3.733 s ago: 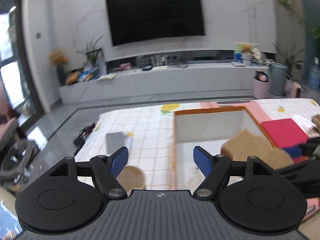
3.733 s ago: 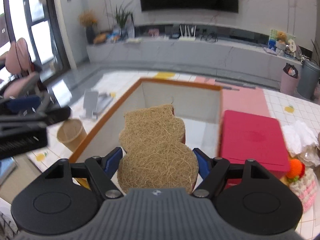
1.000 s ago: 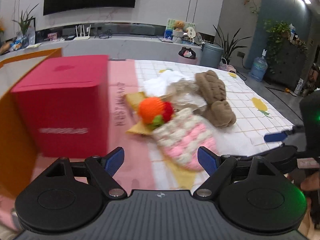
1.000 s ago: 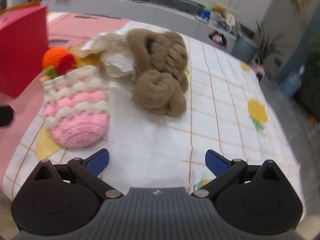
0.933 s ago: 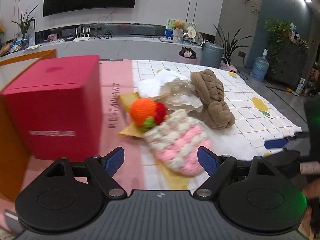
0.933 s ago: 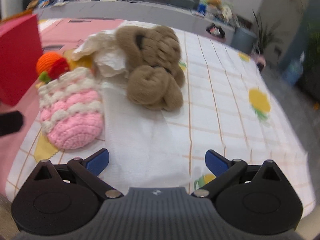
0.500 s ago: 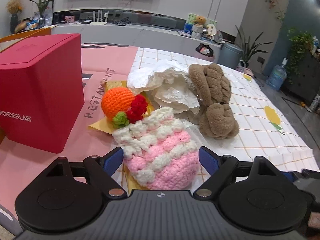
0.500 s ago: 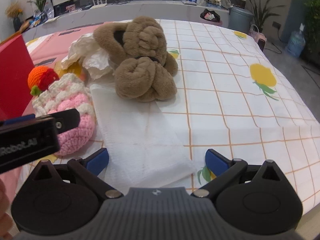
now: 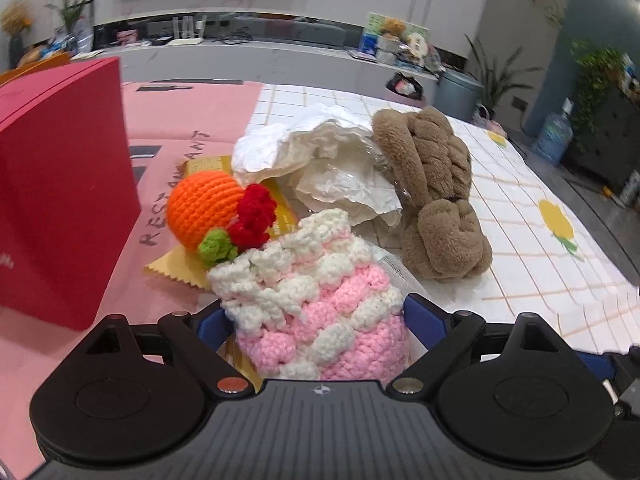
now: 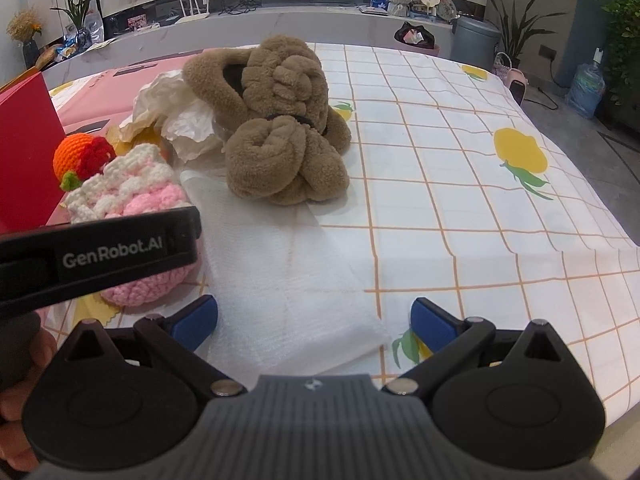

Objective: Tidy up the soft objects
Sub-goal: 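Move the left gripper to the pink crocheted pouch and grasp it, then lift the pink pouch with the left gripper while the right gripper grasps the white cloth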

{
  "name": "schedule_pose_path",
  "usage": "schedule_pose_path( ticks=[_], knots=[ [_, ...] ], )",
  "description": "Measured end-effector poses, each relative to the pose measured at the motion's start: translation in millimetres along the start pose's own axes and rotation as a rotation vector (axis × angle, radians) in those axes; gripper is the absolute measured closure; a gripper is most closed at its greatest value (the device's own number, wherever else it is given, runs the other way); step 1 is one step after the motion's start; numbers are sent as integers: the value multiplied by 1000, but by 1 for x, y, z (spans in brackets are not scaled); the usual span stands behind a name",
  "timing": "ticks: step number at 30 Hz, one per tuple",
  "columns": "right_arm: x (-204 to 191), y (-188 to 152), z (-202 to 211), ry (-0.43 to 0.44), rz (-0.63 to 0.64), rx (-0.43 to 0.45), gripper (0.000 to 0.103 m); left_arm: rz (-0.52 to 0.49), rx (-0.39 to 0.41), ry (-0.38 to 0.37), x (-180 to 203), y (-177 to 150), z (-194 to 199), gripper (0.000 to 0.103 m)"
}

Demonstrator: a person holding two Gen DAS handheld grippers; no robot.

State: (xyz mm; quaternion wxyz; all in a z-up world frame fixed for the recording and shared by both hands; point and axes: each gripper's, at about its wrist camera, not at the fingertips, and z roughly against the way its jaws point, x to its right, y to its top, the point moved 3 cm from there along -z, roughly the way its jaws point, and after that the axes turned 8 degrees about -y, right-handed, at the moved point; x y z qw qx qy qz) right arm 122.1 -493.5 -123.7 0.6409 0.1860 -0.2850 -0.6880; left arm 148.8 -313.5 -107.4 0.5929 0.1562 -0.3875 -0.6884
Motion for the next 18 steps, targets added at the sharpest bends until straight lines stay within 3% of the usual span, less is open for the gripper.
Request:
schedule_pose_path(
  ticks=[5, 11, 15, 18],
  knots=[
    [-1, 0, 1, 3, 10, -8, 3, -28, -40, -76, -6, 2, 4, 18],
    [-6, 1, 6, 20, 40, -8, 12, -73, -77, -116, -12, 2, 11, 32],
    [-10, 1, 9, 22, 50, -13, 16, -162, -119, -119, -15, -4, 21, 42],
    [-17, 0, 13, 38, 99, -13, 17, -163, -158, -160, -29, -7, 33, 48]
  ],
)
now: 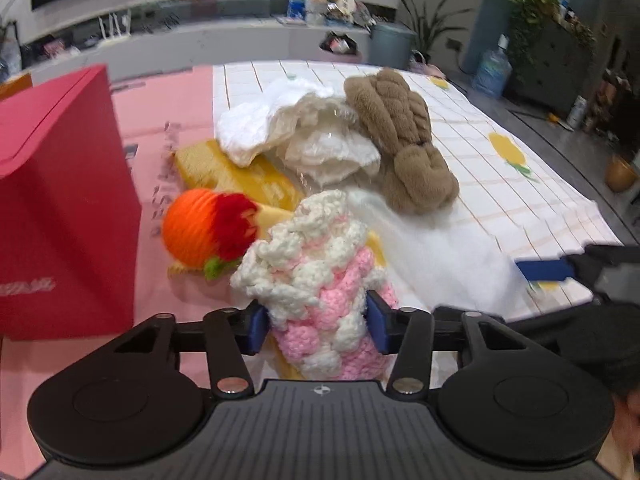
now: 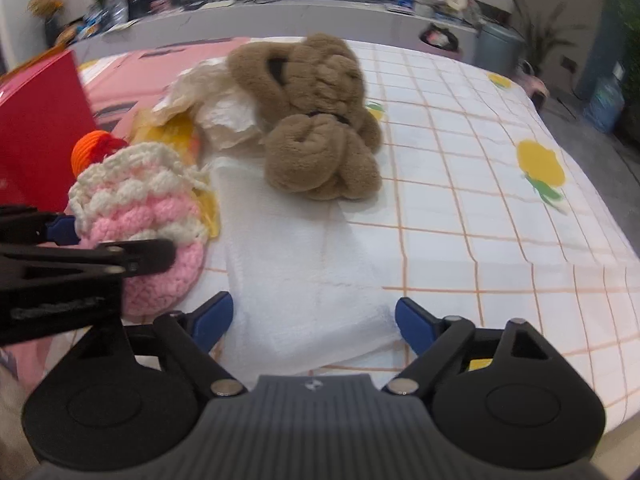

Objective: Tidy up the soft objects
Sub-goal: 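Lift the pink pouch with the left gripper while the right gripper grasps the white cloth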

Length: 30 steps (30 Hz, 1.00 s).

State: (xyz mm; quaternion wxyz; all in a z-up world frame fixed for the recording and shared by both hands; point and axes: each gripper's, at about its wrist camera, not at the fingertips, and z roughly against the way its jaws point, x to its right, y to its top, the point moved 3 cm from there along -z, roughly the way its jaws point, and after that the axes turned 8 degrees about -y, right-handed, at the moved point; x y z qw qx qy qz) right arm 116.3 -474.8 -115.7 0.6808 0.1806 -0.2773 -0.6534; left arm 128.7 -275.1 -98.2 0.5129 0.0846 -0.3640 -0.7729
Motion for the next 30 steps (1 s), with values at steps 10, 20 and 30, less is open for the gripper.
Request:
schedule_pose_path(
  ticks=[10, 20, 30],
  knots=[
    [-8, -3, 4, 27, 8, -39, 16, -66, -160, -116, -26, -12, 27, 45],
    [-9, -3, 5, 30, 12, -41, 16, 250, -159, -55, -35, 10, 28, 15],
    [-9, -3, 5, 32, 13, -40, 16, 196, -83, 159, -6, 9, 23, 24]
  ],
)
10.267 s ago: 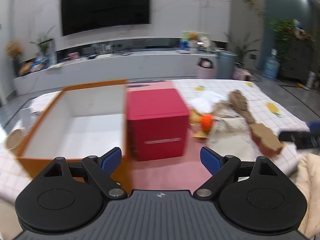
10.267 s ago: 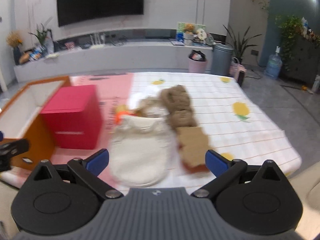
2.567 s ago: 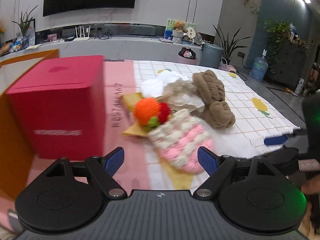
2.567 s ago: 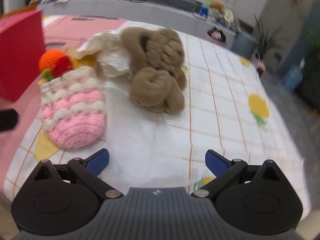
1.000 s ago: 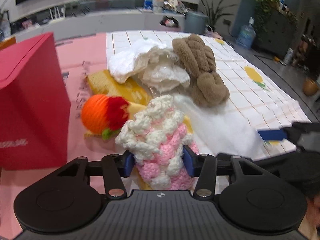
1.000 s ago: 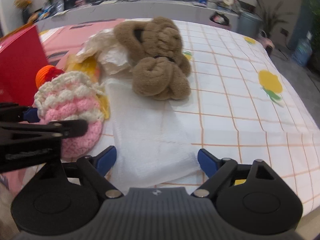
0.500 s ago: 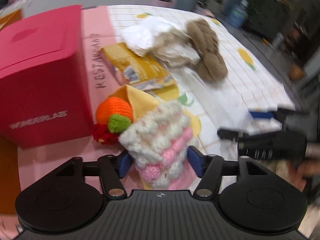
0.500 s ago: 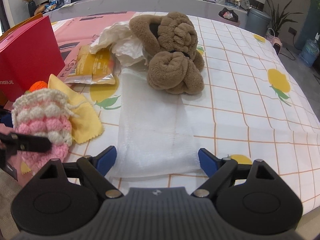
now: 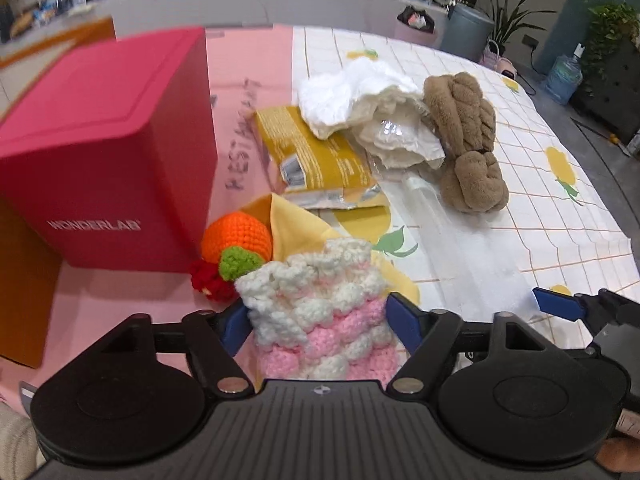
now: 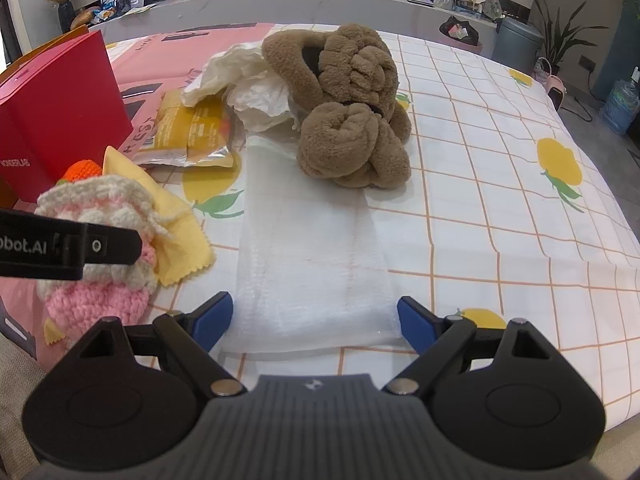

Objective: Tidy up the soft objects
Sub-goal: 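Lift the pink pouch with the left gripper while the right gripper grasps the white cloth, then carry the white cloth with the right gripper into the shoebox and release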

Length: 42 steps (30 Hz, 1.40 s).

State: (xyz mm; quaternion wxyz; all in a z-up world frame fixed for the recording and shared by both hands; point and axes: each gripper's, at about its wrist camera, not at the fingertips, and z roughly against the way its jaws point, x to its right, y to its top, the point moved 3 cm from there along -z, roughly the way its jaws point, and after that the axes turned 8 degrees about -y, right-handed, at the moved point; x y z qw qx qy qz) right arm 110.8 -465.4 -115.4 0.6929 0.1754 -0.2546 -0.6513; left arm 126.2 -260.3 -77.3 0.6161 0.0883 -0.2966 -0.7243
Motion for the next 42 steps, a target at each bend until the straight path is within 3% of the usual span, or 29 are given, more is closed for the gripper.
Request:
schedule_pose_path(
  ticks=[3, 7, 9, 12, 14, 17, 25, 32, 40, 42],
  knots=[
    [-1, 0, 0, 1, 4, -2, 16, -78, 49, -3, 5, -5, 10, 52],
    [-5, 2, 2, -19, 26, -9, 19, -108, 73, -20, 0, -9, 24, 69],
    [-11, 3, 6, -18, 63, 3, 30, -96, 75, -56, -3, -10, 31, 71],
    [-18, 5, 11, 3, 88, -8, 57, -119, 85, -85, -3, -11, 39, 72],
    [-18, 7, 13, 18, 63, -36, 86, -135, 93, -77, -2, -11, 43, 72],
    [-19, 6, 14, -9, 101, -37, 94, -129, 108, -63, -5, -9, 52, 72],
    [-11, 5, 18, -88, 85, -37, 98, -100, 141, -62, -12, 0, 67, 72],
    [-6, 7, 45, -17, 9, -13, 99, -121, 170, -42, -6, 6, 86, 72],
    [0, 14, 85, 120, -147, 40, 99, -110, 236, -120, -9, 20, 123, 72],
    [-1, 17, 99, 114, -168, 58, 99, -103, 256, -143, -11, 27, 135, 72]
  ],
)
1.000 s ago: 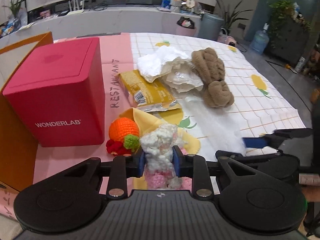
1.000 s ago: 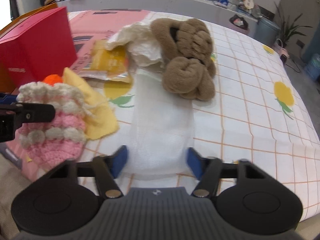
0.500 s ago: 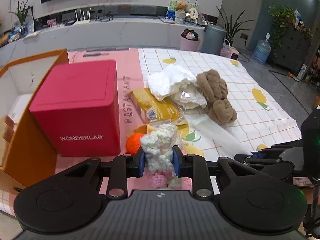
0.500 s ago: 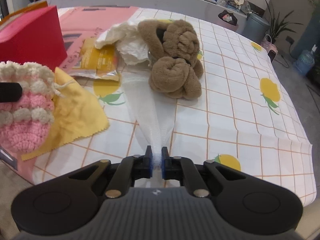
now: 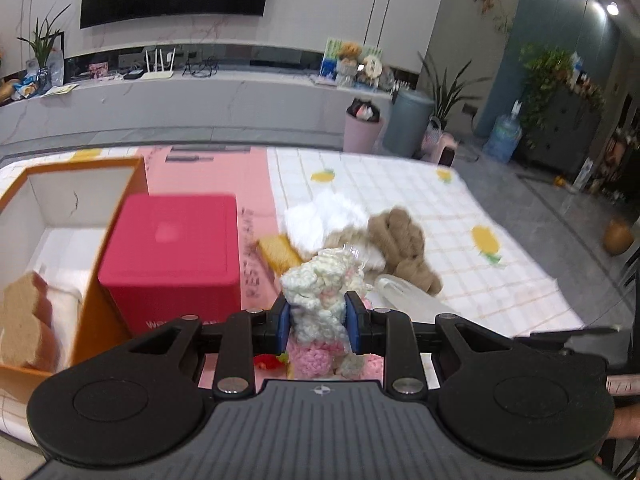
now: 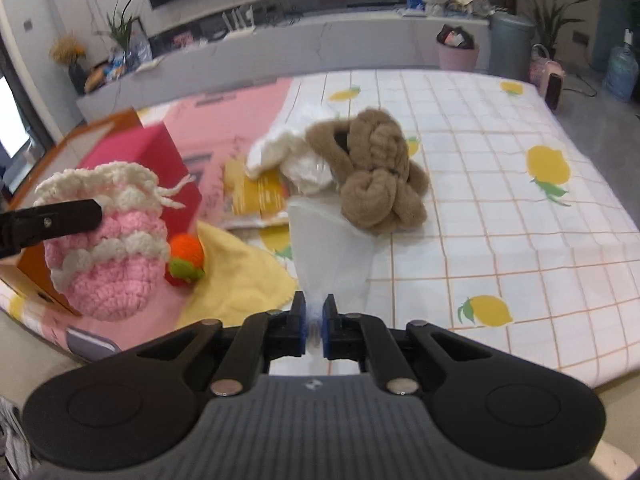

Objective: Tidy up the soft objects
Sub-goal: 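Carry the white cloth with the right gripper into the shoebox and release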

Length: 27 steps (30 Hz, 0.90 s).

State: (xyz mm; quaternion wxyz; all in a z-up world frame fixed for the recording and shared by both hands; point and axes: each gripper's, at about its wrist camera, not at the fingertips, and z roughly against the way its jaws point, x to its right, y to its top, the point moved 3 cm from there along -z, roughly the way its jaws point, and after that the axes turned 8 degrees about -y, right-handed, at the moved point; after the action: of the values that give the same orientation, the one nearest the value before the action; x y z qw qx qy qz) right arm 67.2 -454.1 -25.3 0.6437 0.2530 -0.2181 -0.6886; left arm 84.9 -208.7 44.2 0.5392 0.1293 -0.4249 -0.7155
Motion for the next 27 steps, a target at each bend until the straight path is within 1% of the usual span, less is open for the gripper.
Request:
schedule_pose_path(
  ticks=[2, 4, 6, 9, 14, 17, 19, 21, 27],
  knots=[
    [-4, 6, 16, 5, -11, 32, 99, 8, 24, -23, -4, 12, 12, 72],
    [-10, 15, 37, 29, -38, 85, 99, 8, 44, -37, -9, 23, 23, 72],
    [-16, 22, 57, 38, -74, 137, 99, -7, 65, -37, -15, 32, 34, 72],
    [-30, 29, 84, 48, -99, 201, 99, -24, 100, 0, -28, 46, 49, 72],
    [-68, 46, 113, 66, -63, 266, 99, -43, 147, 53, -53, 63, 78, 72],
    [-91, 58, 127, 87, -41, 305, 99, -51, 171, 95, -71, 65, 96, 72],
    [-110, 66, 134, 106, -19, 330, 99, -34, 175, 124, -85, 63, 103, 72],
    [-133, 74, 139, 113, 6, 354, 99, -8, 173, 138, -103, 61, 106, 72],
    [-203, 88, 134, 158, 111, 365, 99, 43, 156, 172, -161, 53, 111, 72]
  ],
)
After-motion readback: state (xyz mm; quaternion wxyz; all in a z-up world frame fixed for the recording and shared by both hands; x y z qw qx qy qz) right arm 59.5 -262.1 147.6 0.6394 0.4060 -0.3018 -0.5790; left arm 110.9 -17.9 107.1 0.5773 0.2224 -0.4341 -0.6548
